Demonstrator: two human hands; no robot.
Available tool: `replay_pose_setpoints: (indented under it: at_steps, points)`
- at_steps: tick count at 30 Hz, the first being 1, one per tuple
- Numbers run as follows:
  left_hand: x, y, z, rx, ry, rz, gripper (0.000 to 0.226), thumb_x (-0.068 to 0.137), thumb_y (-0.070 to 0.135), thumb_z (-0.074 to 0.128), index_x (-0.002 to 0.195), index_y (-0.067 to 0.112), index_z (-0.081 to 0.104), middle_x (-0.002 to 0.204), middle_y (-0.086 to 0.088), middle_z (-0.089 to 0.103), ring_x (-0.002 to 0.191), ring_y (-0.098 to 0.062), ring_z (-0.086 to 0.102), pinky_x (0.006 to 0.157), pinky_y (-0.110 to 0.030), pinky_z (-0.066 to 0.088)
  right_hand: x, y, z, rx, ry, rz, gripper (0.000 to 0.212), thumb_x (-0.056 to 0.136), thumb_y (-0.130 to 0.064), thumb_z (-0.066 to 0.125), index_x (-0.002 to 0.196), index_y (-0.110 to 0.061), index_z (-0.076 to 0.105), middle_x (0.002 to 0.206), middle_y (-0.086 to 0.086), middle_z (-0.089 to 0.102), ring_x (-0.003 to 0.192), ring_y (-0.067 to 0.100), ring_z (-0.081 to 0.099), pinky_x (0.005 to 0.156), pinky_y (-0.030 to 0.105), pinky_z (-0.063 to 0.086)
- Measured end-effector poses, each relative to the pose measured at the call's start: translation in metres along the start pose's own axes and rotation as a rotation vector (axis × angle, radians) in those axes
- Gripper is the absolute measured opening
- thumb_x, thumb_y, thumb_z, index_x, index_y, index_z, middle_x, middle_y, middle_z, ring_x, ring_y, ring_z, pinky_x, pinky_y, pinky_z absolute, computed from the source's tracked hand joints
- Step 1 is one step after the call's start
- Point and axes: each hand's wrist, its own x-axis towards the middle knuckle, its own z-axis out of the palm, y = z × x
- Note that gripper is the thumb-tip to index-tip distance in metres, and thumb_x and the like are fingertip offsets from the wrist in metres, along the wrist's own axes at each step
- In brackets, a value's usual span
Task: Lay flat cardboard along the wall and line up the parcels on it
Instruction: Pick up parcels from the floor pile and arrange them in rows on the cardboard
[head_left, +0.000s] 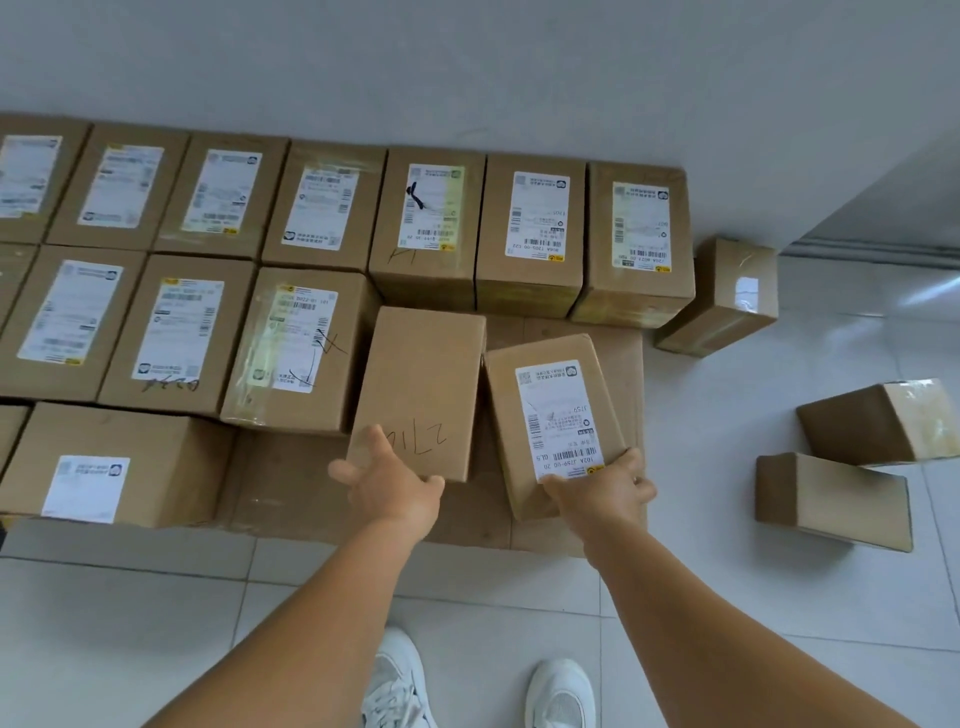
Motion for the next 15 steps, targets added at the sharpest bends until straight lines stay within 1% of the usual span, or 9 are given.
replay_pose_setpoints:
  at_steps: [2,4,6,9,11,12,13,15]
  points:
    - [0.005,0.005,-0.004,-0.004,-0.01,0.036,0.083,0.085,0.018,0.068,0.149,0.027,0.015,0.135,-0.015,0.016,0.082,-0.024,0.046,0.08,-0.03,0.046,0.0,-0.004,0.008,0.004,-0.013,-0.03,0.077,0.078,-0.015,0.074,0.138,-0.014,0.025,0.142,0.012,0.021,0.067,0.012,0.043,0.075,0.029,0.043]
    - [0.01,0.008,-0.009,-0.01,-0.028,0.065,0.079,0.086,0.017,0.066,0.148,0.029,0.02,0.134,-0.014,0.017,0.08,-0.025,0.05,0.079,-0.028,0.045,-0.001,-0.012,0.018,0.026,-0.029,-0.034,0.063,0.082,-0.011,0.068,0.132,-0.012,0.031,0.139,0.013,0.024,0.066,0.01,0.043,0.075,0.029,0.043]
    - [0.016,0.01,-0.012,0.007,-0.052,0.084,0.078,0.087,0.018,0.065,0.149,0.031,0.02,0.136,-0.014,0.017,0.081,-0.025,0.053,0.082,-0.029,0.045,-0.002,-0.021,0.027,0.028,-0.021,-0.039,0.056,0.085,-0.009,0.064,0.131,-0.011,0.032,0.137,0.014,0.026,0.066,0.011,0.043,0.075,0.029,0.044]
    - [0.023,0.015,-0.02,0.027,-0.08,0.098,0.077,0.089,0.019,0.063,0.151,0.03,0.018,0.142,-0.017,0.013,0.085,-0.025,0.051,0.085,-0.03,0.046,0.001,-0.036,0.036,0.07,-0.003,-0.035,0.057,0.088,-0.009,0.059,0.136,-0.01,0.029,0.14,0.015,0.025,0.069,0.014,0.046,0.078,0.032,0.046]
    - [0.026,0.015,-0.023,0.03,-0.092,0.098,0.076,0.09,0.018,0.061,0.151,0.029,0.017,0.143,-0.018,0.012,0.09,-0.026,0.053,0.086,-0.031,0.047,0.003,-0.047,0.041,0.111,-0.002,-0.024,0.061,0.088,-0.01,0.056,0.141,-0.009,0.025,0.144,0.016,0.024,0.081,0.02,0.05,0.086,0.037,0.049]
    - [0.028,0.016,-0.024,0.036,-0.096,0.102,0.077,0.09,0.018,0.061,0.151,0.029,0.016,0.143,-0.019,0.012,0.09,-0.026,0.052,0.087,-0.031,0.048,0.004,-0.052,0.043,0.14,-0.006,-0.011,0.064,0.088,-0.011,0.056,0.143,-0.008,0.023,0.146,0.016,0.023,0.089,0.022,0.049,0.09,0.04,0.049]
    - [0.028,0.016,-0.024,0.043,-0.1,0.106,0.077,0.09,0.018,0.061,0.151,0.029,0.016,0.143,-0.02,0.012,0.088,-0.025,0.05,0.087,-0.031,0.048,0.005,-0.056,0.045,0.174,-0.01,0.005,0.065,0.089,-0.011,0.055,0.145,-0.008,0.022,0.147,0.015,0.023,0.094,0.023,0.048,0.091,0.041,0.049]
    - [0.028,0.017,-0.023,0.046,-0.106,0.11,0.078,0.09,0.018,0.062,0.151,0.028,0.015,0.143,-0.02,0.012,0.082,-0.023,0.046,0.084,-0.029,0.047,0.006,-0.061,0.046,0.229,-0.035,0.041,0.067,0.089,-0.011,0.054,0.146,-0.009,0.019,0.148,0.012,0.023,0.098,0.023,0.046,0.087,0.037,0.048]
